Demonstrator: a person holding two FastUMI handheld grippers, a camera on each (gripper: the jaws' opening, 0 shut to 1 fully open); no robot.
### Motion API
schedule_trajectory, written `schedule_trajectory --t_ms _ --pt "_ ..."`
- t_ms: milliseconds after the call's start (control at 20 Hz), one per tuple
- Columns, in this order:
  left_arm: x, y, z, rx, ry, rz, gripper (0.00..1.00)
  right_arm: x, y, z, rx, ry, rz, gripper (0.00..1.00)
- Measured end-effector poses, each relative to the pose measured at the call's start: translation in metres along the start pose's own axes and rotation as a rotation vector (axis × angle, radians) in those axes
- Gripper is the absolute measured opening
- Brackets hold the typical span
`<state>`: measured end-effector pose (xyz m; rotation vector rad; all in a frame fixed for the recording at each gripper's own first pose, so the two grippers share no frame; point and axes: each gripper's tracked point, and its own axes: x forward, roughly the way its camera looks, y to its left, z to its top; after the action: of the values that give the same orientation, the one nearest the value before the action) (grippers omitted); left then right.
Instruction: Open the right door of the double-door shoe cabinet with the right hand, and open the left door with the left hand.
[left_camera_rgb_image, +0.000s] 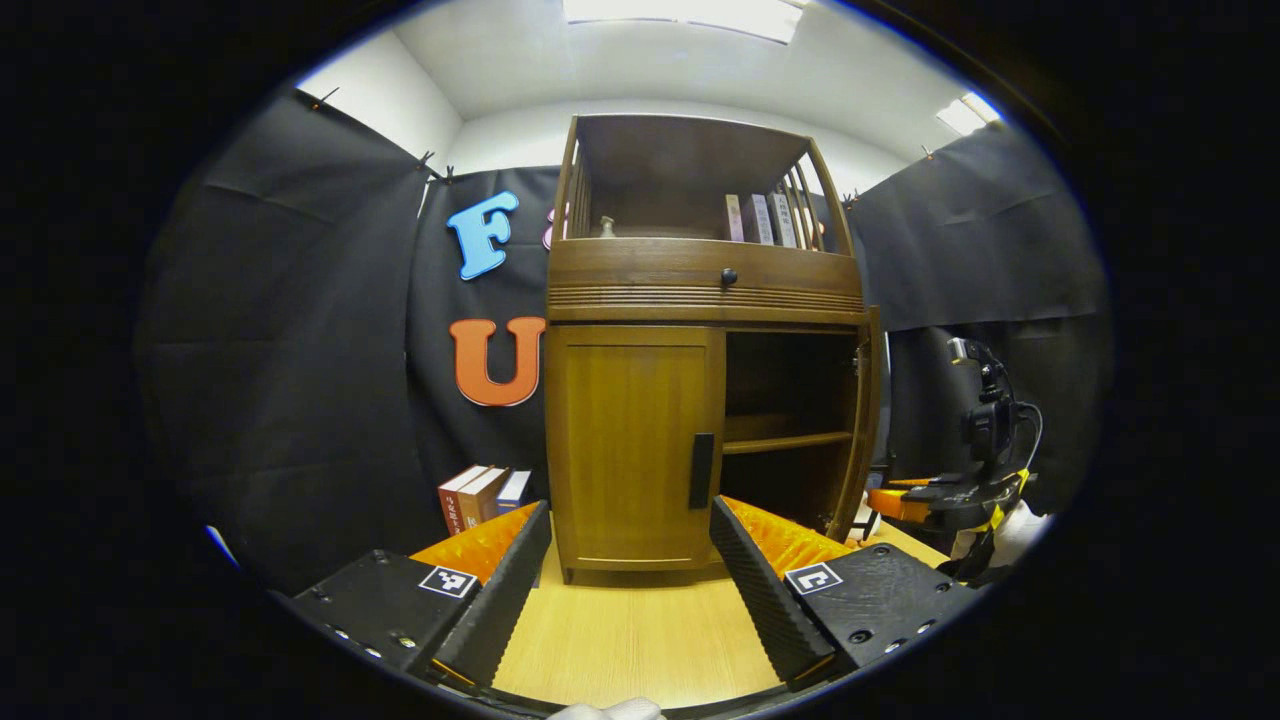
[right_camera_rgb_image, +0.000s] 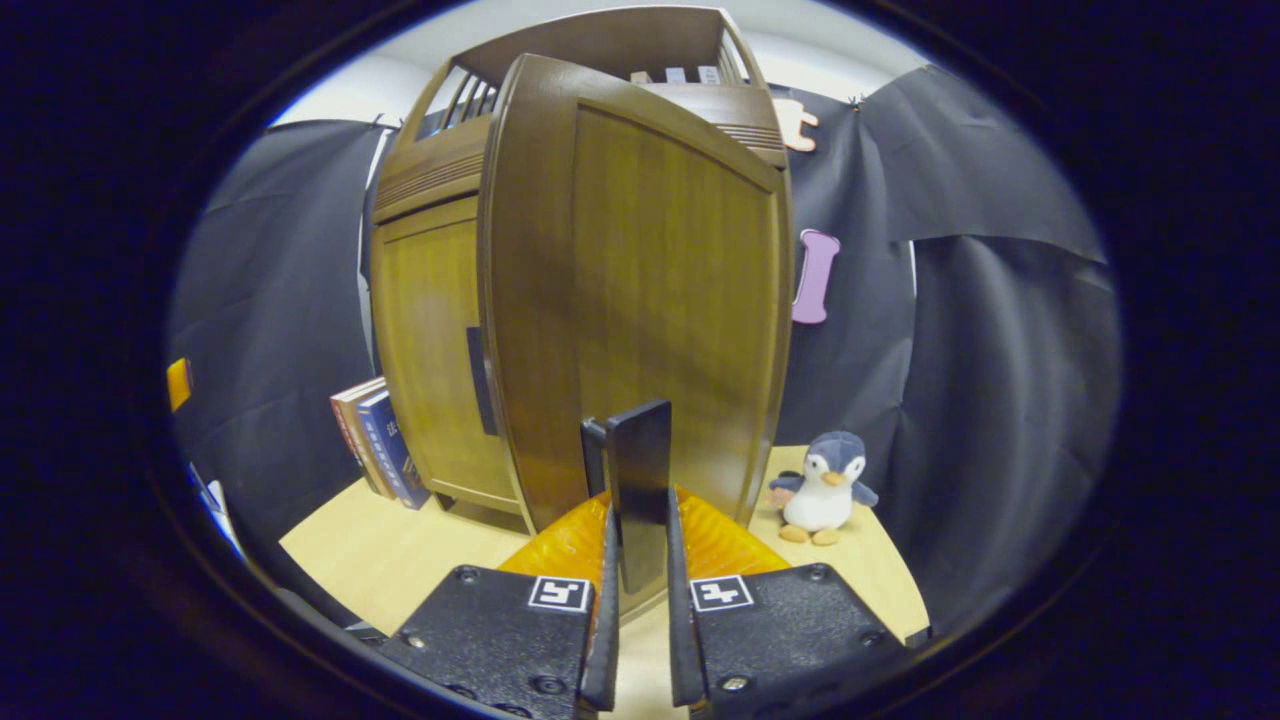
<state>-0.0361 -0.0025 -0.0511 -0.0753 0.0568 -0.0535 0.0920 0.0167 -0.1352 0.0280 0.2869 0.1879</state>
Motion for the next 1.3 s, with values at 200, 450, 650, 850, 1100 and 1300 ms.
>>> schedule_trajectory --t_ms 200,450,650,850,1100,1300 --pt "0.003 -0.013 -0.005 0.005 0.01 -0.049 0.96 -0.014 -0.025 -0.005 0.046 0.003 -0.037 0.18" --pt "0.008 -0.036 -0.017 0.009 0.045 -0.112 1.0 -0.026 -0.061 -0.009 0.099 0.014 -0.083 0.09" --pt "0.015 -0.058 -0.013 -0.01 0.042 -0.132 0.96 -0.033 -0.089 -0.007 0.094 0.01 -0.073 0.05" --pt "0.02 -0.084 -0.009 -0.016 0.033 -0.119 0.96 -0.034 -0.112 -0.006 0.066 0.022 -0.048 0.04" --pt "0.017 -0.121 0.0 -0.04 0.025 -0.058 0.96 -0.035 -0.147 -0.004 0.04 0.05 0.022 0.04" --pt "0.001 -0.145 0.004 -0.047 0.016 0.02 0.96 -0.04 -0.164 0.001 0.005 0.058 0.099 0.04"
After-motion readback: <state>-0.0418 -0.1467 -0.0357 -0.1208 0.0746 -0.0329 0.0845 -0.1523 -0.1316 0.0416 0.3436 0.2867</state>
